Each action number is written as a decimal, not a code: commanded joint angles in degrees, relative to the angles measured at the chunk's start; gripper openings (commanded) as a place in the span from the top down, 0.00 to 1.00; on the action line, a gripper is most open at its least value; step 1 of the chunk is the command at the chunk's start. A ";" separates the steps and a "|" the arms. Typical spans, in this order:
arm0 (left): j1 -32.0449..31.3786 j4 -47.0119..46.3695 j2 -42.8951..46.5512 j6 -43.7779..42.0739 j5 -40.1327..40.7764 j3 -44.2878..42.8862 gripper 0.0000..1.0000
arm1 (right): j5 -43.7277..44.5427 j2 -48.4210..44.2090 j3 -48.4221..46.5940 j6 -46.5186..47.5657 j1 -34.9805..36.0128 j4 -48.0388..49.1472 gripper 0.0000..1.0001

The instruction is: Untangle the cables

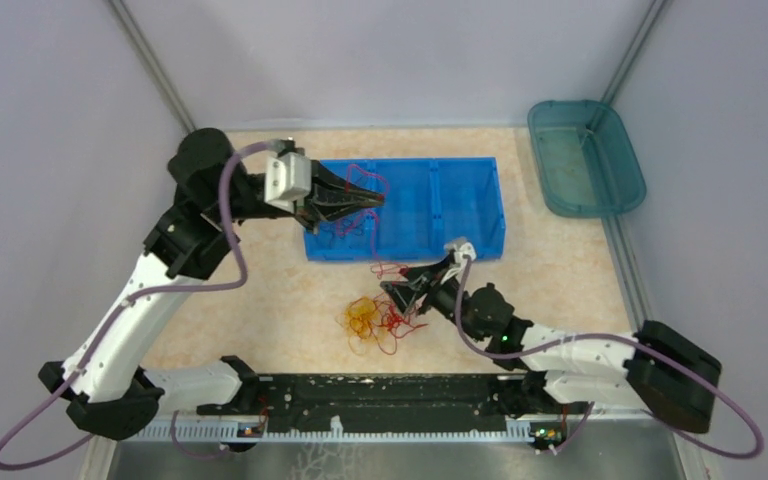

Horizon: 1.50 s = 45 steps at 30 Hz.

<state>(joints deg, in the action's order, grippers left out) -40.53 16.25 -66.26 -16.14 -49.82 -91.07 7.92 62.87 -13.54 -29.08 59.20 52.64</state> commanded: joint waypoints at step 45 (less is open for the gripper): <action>6.03 -8.28 -37.12 -8.25 19.91 -5.35 1.00 | 35.93 -34.61 -6.19 5.36 -8.31 -43.22 0.30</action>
<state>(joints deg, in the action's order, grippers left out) -36.21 10.55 -101.93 -24.77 -29.50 -94.02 42.19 29.80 -18.13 -23.16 51.31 9.56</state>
